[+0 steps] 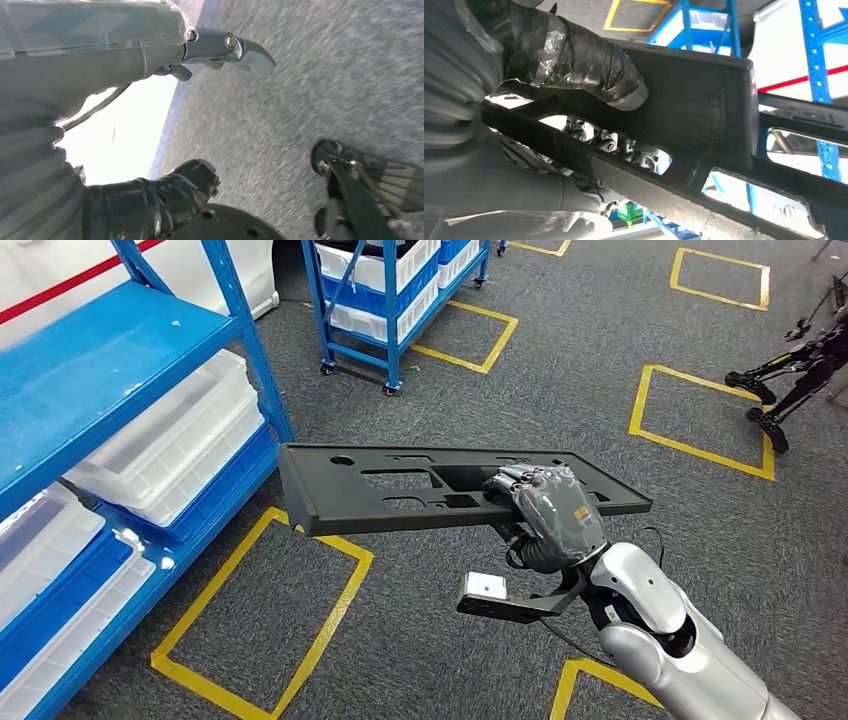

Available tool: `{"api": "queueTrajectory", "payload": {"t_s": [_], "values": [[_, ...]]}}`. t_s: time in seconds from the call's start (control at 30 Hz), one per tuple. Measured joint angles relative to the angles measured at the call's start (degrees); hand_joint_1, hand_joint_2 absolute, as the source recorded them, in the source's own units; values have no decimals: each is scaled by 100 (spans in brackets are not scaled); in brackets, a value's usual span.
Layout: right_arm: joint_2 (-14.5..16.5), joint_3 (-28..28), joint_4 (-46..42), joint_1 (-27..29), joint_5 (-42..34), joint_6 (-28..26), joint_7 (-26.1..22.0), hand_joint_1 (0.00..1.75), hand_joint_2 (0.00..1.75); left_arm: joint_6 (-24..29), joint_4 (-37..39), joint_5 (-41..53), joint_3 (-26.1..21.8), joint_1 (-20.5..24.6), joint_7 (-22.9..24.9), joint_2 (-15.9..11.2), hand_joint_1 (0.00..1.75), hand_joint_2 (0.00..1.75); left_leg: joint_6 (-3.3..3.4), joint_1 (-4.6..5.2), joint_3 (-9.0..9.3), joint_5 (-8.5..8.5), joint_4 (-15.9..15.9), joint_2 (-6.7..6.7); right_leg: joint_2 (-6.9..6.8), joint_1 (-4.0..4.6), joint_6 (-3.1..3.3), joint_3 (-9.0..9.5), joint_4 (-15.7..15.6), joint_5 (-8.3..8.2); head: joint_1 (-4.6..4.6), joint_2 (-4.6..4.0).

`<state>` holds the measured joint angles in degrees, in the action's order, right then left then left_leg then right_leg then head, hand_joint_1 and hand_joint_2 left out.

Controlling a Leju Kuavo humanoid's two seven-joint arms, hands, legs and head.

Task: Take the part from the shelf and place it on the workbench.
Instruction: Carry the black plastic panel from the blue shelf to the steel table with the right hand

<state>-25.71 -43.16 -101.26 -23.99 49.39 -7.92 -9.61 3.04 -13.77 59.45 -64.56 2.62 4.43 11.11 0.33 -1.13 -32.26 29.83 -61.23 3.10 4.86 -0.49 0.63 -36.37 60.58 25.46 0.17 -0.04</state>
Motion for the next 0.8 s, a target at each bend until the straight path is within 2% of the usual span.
{"api": "queueTrajectory", "payload": {"t_s": [0.03,0.1,0.13,0.2,0.23,0.27,0.3,0.33,0.37,0.4,0.47,0.5,0.53,0.6,0.63,0.7,0.73,0.77,0.8], "values": [[6,5,0,4,0,2,7,175,175,4,0,5,7,1,-4,-3,0,175,27,8,26,4,72,46,53,-4,-39,-37,22,-9,1,0],[9,20,0,18,0,6,16,175,175,7,0,11,24,8,-12,-13,0,175,96,24,25,-38,101,-62,147,-23,-114,-82,15,-50,0,0],[9,28,-1,26,-1,6,18,175,175,10,-1,14,32,10,-12,-20,0,175,135,21,32,-63,125,-122,113,-24,-143,-101,31,-40,4,0],[9,45,-2,25,0,6,19,175,175,10,-2,14,42,6,-13,-33,0,175,202,4,41,-106,177,-249,-134,-13,-193,-252,356,170,18,0],[10,50,-2,24,0,6,19,175,175,10,-2,14,45,2,-14,-37,0,175,215,14,39,-114,184,-306,-292,-11,-217,-394,678,349,25,0],[12,52,-1,24,1,7,19,175,175,9,-2,14,50,-2,-14,-39,0,175,223,23,34,-117,185,-366,-393,-18,-238,-563,1058,531,27,0],[14,52,-1,32,1,8,19,175,175,9,-2,14,56,-5,-14,-39,0,175,224,31,29,-116,184,-428,-441,-28,-249,-707,1376,649,27,0],[14,52,0,42,1,9,19,175,175,9,-2,14,65,-7,-14,-40,0,175,223,37,28,-113,183,-492,-464,-34,-250,-767,1523,666,27,0],[14,52,0,49,1,9,19,175,175,9,-2,14,75,-7,-14,-40,0,175,220,41,32,-107,183,-554,-479,-34,-242,-720,1456,580,27,0],[14,54,-1,52,1,9,19,175,175,9,-2,14,85,-5,-14,-39,0,175,214,45,41,-98,184,-613,-508,-27,-221,-557,1164,408,27,0],[14,60,-2,45,0,8,20,175,175,9,-2,8,98,-1,-15,-38,0,175,191,61,68,-76,190,-711,-686,31,-151,-123,358,115,27,0],[15,65,-3,39,0,7,21,175,175,10,-2,-1,101,0,-18,-38,0,175,174,69,79,-70,200,-750,-760,69,-109,19,81,47,27,0],[15,73,-3,34,-1,7,25,175,175,13,-2,-22,102,1,-22,-38,0,175,154,77,89,-65,211,-792,-801,106,-72,79,-54,40,27,0],[13,86,-6,34,0,7,33,175,175,15,-2,-82,102,19,-33,-38,0,175,99,83,118,-64,252,-882,-709,136,-5,83,-107,25,26,0],[12,92,-13,43,0,7,38,175,175,13,-2,-115,100,30,-36,-38,0,175,69,78,131,-40,245,-864,-659,121,28,104,-153,2,24,0],[11,100,-31,47,2,8,42,175,175,6,-2,-168,88,35,-38,-39,0,175,29,67,35,155,-16,-639,-559,80,104,158,-254,-52,21,0],[13,104,-38,51,2,9,43,175,175,5,-2,-187,81,27,-38,-40,0,175,19,58,-110,331,-330,-487,-512,64,128,173,-280,-67,19,0],[13,105,-40,53,3,11,43,175,175,4,-2,-199,74,18,-38,-40,0,175,12,56,-302,516,-720,-390,-454,65,146,172,-285,-71,19,0],[14,106,-42,62,4,12,43,175,175,4,-2,-203,70,9,-38,-39,0,175,3,55,-493,649,-1086,-351,-392,69,151,167,-278,-70,17,0]]}}
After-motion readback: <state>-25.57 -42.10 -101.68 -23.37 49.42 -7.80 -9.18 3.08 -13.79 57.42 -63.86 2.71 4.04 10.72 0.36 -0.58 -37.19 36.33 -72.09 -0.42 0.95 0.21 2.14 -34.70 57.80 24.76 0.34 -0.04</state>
